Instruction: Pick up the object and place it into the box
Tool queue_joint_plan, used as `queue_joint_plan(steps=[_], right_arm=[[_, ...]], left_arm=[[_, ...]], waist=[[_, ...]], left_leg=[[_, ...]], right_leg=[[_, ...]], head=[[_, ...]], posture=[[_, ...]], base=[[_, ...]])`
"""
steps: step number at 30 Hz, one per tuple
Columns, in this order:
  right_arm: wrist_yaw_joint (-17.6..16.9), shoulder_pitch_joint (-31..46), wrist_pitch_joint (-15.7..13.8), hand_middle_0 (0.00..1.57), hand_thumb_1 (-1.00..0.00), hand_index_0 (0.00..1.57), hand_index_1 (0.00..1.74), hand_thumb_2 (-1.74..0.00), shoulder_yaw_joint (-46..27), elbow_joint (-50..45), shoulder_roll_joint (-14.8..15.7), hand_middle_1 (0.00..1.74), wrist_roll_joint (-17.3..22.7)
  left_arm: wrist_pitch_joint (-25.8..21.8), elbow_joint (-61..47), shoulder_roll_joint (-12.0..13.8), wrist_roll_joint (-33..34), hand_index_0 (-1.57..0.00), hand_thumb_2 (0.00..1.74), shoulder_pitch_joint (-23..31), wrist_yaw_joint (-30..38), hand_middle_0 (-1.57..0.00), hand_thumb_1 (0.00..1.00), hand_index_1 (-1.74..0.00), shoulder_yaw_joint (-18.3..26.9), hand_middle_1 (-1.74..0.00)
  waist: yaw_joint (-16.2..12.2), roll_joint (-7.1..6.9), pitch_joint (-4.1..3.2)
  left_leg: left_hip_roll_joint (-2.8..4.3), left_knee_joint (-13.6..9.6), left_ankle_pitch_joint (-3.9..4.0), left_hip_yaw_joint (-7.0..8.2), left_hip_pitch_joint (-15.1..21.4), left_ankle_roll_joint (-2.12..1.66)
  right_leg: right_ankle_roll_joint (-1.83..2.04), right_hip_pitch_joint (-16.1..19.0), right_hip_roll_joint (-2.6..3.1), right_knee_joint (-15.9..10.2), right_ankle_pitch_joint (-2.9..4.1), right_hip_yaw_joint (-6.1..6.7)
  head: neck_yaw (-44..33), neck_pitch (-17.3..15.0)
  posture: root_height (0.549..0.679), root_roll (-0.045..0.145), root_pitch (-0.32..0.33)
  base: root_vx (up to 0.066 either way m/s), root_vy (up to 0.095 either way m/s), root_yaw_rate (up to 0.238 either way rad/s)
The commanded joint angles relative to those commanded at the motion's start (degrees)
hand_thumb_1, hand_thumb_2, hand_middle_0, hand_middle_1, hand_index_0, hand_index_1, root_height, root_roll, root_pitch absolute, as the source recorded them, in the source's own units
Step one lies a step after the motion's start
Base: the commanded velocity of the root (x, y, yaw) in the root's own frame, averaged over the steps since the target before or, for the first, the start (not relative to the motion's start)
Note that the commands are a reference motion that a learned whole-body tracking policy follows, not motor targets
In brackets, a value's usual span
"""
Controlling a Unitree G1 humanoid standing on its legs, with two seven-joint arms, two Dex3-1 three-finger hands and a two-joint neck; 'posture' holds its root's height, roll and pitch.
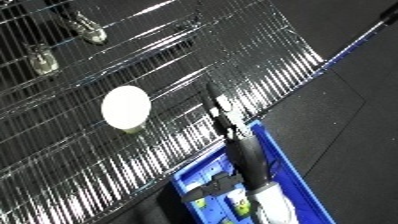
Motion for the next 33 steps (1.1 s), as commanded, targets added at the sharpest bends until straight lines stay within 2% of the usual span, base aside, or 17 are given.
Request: queue_joint_plan(steps=[5,11,15,20,29,33], right_arm=[[-0.5,-2.7,0.6,0.0,0.0,0.0,0.0,0.0,1.9,1.9,1.0,0.0,-0.7],[-3.3,-5.3,1.2,0.0,0.0,0.0,0.0,0.0,3.8,3.6,2.0,0.0,-2.0],[-5.9,-6.8,1.3,0.0,0.0,0.0,0.0,0.0,4.5,4.9,2.2,0.0,-2.6],[-8.2,-7.8,0.7,0.0,0.0,0.0,0.0,0.0,4.3,5.7,2.0,0.0,-3.4],[-11.1,-8.0,-1.1,0.0,0.0,0.0,0.0,0.0,2.7,5.2,1.1,0.0,-4.2],[-11.3,-7.9,-1.4,0.0,0.0,0.0,0.0,0.0,2.0,5.0,0.7,0.0,-4.4]], left_arm=[[0.0,0.6,0.3,0.2,-1.57,1.74,-0.8,0.0,-1.57,1.0,-1.74,-0.5,-1.74],[0.6,0.8,0.9,0.6,-1.57,1.74,-2.1,-0.7,-1.57,1.0,-1.74,-1.6,-1.74],[1.0,1.0,1.4,0.7,-1.57,1.74,-2.6,-1.6,-1.57,1.0,-1.74,-2.3,-1.74],[1.3,1.0,1.6,0.9,-1.57,1.74,-2.8,-1.8,-1.57,1.0,-1.74,-2.8,-1.74],[0.9,0.3,1.4,1.5,-1.57,1.74,-1.9,-1.6,-1.57,1.0,-1.74,-3.0,-1.74],[0.8,-0.1,1.4,1.7,-1.57,1.74,-1.7,-1.4,-1.57,1.0,-1.74,-2.8,-1.74]], waist=[[1.8,-0.29,0.0],[3.5,-0.53,0.0],[4.3,-0.53,0.0],[4.5,-0.24,0.0],[4.4,0.26,0.0],[4.4,0.41,0.0]], left_leg=[[-0.21,-0.3,0.79,-0.82,-0.9,-0.02],[-0.48,-0.8,1.6,-1.31,-2.3,0.03],[-0.79,0.0,1.4,-1.58,-3.5,0.21],[-1.07,1.2,0.91,-1.63,-5.2,0.51],[-1.09,3.1,0.28,-1.32,-8.2,0.82],[-1.07,3.9,0.01,-1.22,-9.4,0.87]], right_leg=[[0.33,-0.5,-0.24,0.0,0.24,-0.97],[0.69,-1.6,-0.71,0.2,0.45,-2.13],[0.75,-2.6,-1.14,0.8,0.38,-2.7],[0.7,-4.3,-1.4,2.0,0.23,-2.98],[0.69,-7.5,-1.34,4.2,-0.05,-2.9],[0.64,-8.7,-1.29,5.1,-0.25,-2.99]], head=[[-4.3,1.1],[-6.7,2.4],[-6.2,3.1],[-5.7,4.8],[-4.4,8.0],[-3.5,11.0]], posture=[[0.649,0.053,0.059],[0.648,0.048,0.075],[0.646,0.046,0.082],[0.644,0.044,0.094],[0.638,0.041,0.119],[0.636,0.04,0.13]], base=[[0.01,-0.032,0.163],[-0.005,-0.039,0.2],[0.004,-0.025,0.158],[0.011,0.003,0.078],[0.011,0.0,0.017],[0.023,-0.015,0.006]])
